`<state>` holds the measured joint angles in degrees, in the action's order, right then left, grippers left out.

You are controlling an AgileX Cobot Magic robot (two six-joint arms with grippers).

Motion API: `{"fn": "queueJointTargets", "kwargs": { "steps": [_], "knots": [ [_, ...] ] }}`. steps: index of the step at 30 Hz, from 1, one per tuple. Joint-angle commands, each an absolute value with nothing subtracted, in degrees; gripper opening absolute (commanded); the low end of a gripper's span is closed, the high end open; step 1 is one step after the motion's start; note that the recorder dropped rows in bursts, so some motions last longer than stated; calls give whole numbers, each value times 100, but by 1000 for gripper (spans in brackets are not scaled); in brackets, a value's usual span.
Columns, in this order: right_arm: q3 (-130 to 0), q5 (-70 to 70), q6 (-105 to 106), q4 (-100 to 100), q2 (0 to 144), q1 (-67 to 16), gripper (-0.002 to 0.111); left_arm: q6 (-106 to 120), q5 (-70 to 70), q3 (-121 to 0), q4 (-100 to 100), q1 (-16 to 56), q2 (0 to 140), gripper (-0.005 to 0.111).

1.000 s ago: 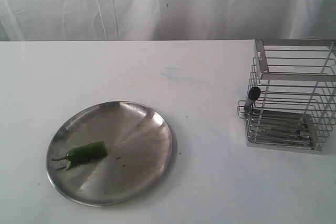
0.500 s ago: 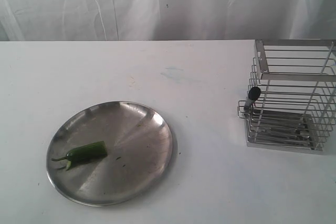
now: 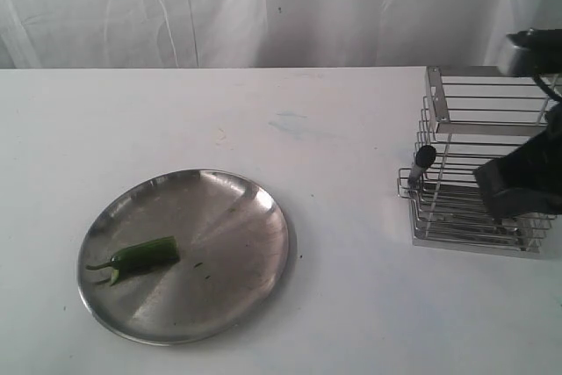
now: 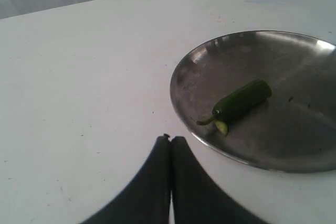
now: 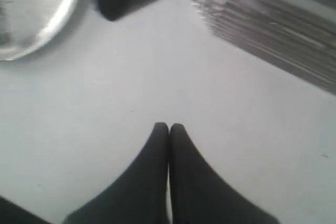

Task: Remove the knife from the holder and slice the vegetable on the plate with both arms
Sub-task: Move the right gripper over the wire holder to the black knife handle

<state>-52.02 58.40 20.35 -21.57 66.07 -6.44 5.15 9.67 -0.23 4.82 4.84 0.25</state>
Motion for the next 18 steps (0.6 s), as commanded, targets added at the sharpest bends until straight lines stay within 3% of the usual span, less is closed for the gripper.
{"fn": "queueJointTargets", "kwargs": {
  "steps": [1, 6, 18],
  "knots": [
    [-5263, 5743, 1769, -2378, 6592, -894, 0, 500, 942, 0, 505, 524, 0, 0],
    [-5263, 5743, 168, -565, 6687, -961, 0, 500, 942, 0, 505, 524, 0, 0],
    [-6422, 6996, 596, -1080, 6484, -1532, 0, 500, 942, 0, 505, 524, 0, 0]
  ]
}}
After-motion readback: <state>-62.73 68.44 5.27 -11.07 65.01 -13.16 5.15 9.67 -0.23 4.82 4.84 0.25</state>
